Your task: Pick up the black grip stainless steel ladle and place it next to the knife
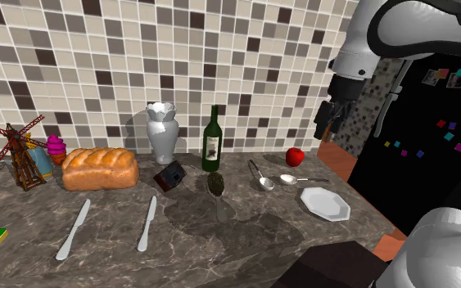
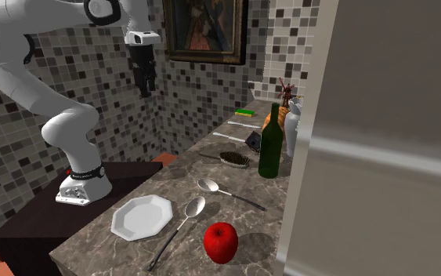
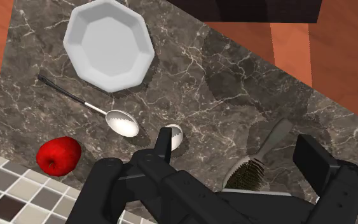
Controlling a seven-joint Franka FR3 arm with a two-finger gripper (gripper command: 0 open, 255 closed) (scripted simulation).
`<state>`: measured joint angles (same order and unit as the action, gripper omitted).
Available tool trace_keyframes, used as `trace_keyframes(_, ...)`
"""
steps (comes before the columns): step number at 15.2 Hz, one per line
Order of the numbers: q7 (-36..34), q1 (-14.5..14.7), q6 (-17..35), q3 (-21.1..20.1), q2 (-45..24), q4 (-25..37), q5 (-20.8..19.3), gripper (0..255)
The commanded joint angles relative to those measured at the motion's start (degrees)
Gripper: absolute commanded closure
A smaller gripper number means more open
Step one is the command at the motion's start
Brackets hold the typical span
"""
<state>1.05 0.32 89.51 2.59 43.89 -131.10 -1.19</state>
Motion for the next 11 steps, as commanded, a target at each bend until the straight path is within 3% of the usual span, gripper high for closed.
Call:
trace_keyframes(1,0.0,0.0,0.0,0.0,0.0,0.0,0.0,0)
trace_keyframes(11,-3.43,-2.04,17.42,2.4,-15.83,-2.21,1.3,0)
